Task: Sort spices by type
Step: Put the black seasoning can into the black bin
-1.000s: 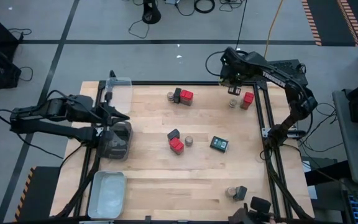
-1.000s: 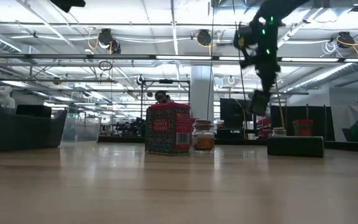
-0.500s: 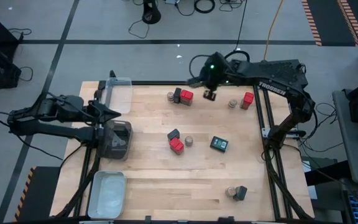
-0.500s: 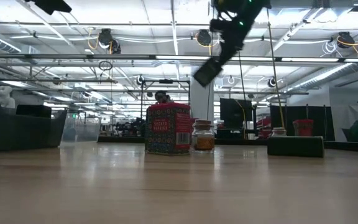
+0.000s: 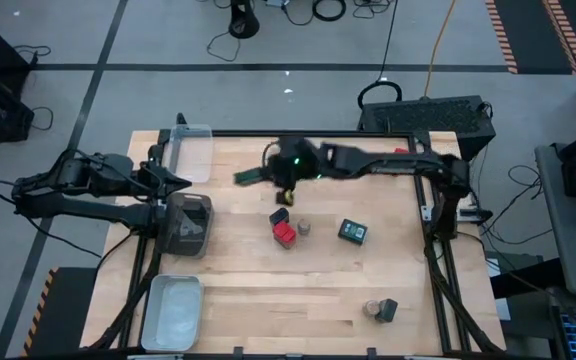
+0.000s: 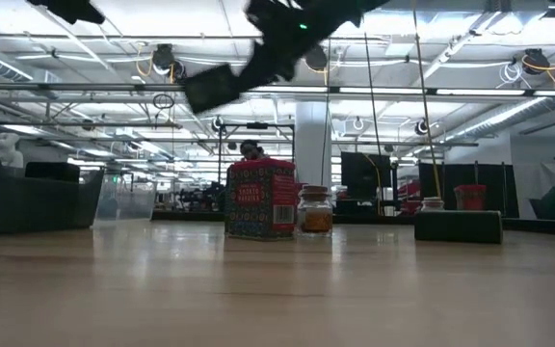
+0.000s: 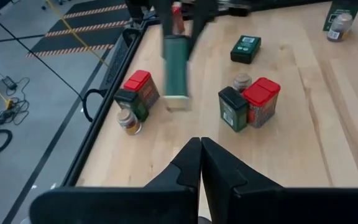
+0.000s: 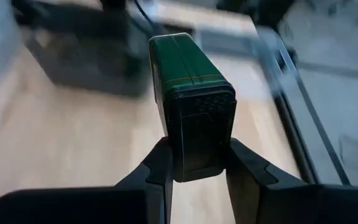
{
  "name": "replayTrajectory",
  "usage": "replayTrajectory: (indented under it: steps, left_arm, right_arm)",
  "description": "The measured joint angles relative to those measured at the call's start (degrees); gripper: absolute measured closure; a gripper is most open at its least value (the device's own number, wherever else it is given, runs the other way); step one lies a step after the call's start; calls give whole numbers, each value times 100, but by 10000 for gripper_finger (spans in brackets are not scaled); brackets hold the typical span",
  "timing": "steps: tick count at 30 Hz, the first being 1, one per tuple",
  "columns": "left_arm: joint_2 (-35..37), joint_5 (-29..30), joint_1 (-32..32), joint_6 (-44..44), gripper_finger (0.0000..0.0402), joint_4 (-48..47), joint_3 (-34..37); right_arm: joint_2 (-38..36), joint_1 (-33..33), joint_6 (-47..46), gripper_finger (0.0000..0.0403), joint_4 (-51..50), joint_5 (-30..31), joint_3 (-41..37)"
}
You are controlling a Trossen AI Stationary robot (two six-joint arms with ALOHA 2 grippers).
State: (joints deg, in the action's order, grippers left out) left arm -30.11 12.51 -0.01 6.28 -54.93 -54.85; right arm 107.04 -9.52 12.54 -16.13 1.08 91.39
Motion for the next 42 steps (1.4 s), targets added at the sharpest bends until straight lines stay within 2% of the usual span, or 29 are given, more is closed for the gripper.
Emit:
replayTrajectory:
  steps: [5,7,13,19,26,32,42]
  left_arm:
    - [7,1,0,-1,382,-22,0]
    - [14,16,1,2,382,-22,0]
    - [62,124,2,-24,382,-26,-2]
    - [139,125,2,-158,382,-193,-9]
    - [248,125,2,-155,382,-215,-9]
    - [292,120,2,-204,382,-218,-9]
    - [293,69,-2,-436,382,-219,-9]
  right_arm:
    - [580,306,-214,319,1084,-27,20]
    - [888,345,-340,319,1136,-167,230]
    - [2104,475,-482,319,1076,-422,1690]
    - [3128,643,-487,318,289,-458,3294]
    - [4008,776,-569,318,131,-438,4355]
    - [4190,773,-816,318,406,-407,4304]
    - [4221,714,-954,318,81,-381,4304]
